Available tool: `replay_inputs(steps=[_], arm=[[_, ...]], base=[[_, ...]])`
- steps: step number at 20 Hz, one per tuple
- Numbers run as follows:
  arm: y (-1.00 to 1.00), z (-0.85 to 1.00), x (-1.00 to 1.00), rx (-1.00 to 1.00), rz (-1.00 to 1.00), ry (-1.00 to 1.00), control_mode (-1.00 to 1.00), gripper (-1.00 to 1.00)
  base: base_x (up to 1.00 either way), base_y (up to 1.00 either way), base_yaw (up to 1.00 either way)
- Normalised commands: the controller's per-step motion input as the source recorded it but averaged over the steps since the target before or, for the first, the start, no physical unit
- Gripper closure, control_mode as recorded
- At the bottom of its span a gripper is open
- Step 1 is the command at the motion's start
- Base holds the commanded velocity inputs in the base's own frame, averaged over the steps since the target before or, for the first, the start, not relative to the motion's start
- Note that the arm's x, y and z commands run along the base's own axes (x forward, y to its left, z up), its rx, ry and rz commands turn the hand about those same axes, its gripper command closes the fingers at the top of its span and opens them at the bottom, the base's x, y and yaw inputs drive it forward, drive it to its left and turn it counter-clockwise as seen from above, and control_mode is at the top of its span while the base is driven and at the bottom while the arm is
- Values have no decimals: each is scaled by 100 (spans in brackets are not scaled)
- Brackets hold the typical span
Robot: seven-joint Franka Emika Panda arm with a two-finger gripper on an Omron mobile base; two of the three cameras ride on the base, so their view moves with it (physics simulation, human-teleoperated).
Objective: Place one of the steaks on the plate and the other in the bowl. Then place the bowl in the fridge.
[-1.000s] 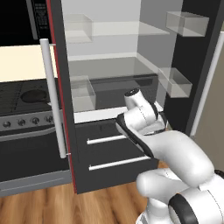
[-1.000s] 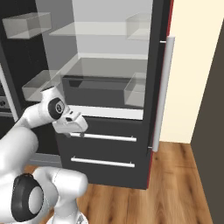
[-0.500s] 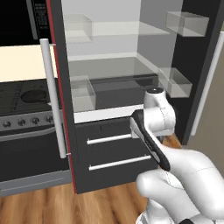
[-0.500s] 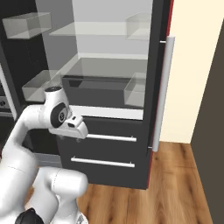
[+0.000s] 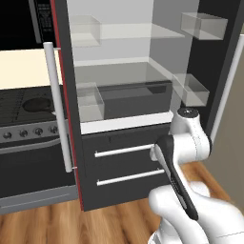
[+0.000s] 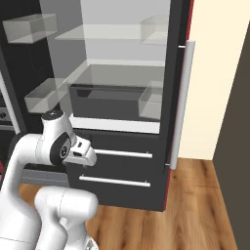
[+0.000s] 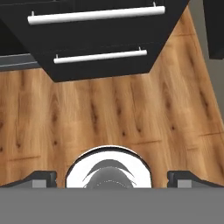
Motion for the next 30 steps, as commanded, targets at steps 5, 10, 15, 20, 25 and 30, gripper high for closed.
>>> replay_inputs(steps=[5,10,15,20,25,30], arm=[[1,0,-9,0,9,0,-100,-100],[8,0,-19,0,8,0,100,-100],[0,0,0,0,0,0,100,-100],[0,0,0,0,0,0,100,-100],[0,0,0,0,0,0,100,-100],[0,0,0,0,0,0,100,-100]], base=[[0,0,0],[-14,13,4],[-55,93,1],[-24,100,-1],[-5,100,-3],[12,100,-12]])
